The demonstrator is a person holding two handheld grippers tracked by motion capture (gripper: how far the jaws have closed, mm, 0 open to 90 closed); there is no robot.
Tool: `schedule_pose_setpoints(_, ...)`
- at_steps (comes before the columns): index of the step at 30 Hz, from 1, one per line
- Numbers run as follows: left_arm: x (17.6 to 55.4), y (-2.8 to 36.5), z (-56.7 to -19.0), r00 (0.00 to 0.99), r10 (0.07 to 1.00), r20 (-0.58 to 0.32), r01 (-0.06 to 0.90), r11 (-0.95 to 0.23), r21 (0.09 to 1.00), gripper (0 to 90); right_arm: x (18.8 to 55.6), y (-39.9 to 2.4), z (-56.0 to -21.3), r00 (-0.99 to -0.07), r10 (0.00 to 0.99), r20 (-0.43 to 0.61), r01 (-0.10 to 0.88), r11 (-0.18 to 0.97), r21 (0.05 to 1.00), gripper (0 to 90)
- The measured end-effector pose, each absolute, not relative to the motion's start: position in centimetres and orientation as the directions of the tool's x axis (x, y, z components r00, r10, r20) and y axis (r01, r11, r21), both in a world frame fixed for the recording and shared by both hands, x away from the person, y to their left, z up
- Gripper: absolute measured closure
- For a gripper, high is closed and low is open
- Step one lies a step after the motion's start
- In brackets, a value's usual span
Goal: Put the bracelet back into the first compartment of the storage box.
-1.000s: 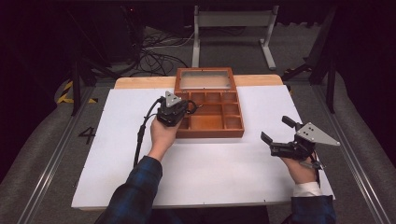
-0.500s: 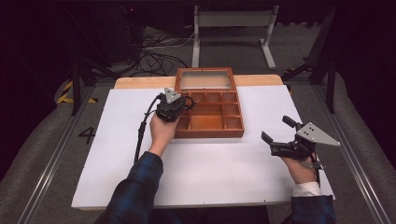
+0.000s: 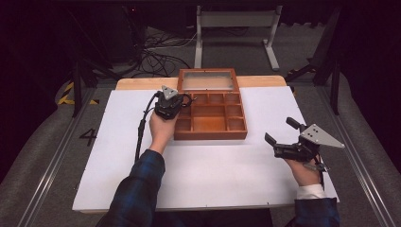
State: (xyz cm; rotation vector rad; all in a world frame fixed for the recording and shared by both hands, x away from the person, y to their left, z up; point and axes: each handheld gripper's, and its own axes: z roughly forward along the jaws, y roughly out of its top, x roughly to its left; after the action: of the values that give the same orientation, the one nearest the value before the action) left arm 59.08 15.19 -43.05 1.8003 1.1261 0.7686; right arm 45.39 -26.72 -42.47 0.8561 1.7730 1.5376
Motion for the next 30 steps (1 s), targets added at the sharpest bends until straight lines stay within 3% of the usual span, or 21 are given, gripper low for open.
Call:
schedule_pose_setpoints(13, 60.7, 14.9, -43.1, 0.368, 0.924, 0.105, 0.392, -0.257, 0.884, 83.0, 45.5, -26.8, -42.6, -0.585, 0.81, -0.047, 0.074, 0.111, 0.991, 2.1)
schedule_pose_setpoints(22, 61.6, 15.2, -43.5, 0.344, 0.939, 0.011, 0.419, -0.164, 0.893, 82.7, 45.5, -26.7, -42.7, -0.585, 0.81, -0.048, 0.069, 0.108, 0.992, 2.1)
schedule_pose_setpoints(30, 62.3, 15.2, -43.5, 0.333, 0.943, -0.005, 0.424, -0.145, 0.894, 82.4, 45.6, -26.8, -42.8, -0.581, 0.812, -0.05, 0.067, 0.109, 0.992, 2.1)
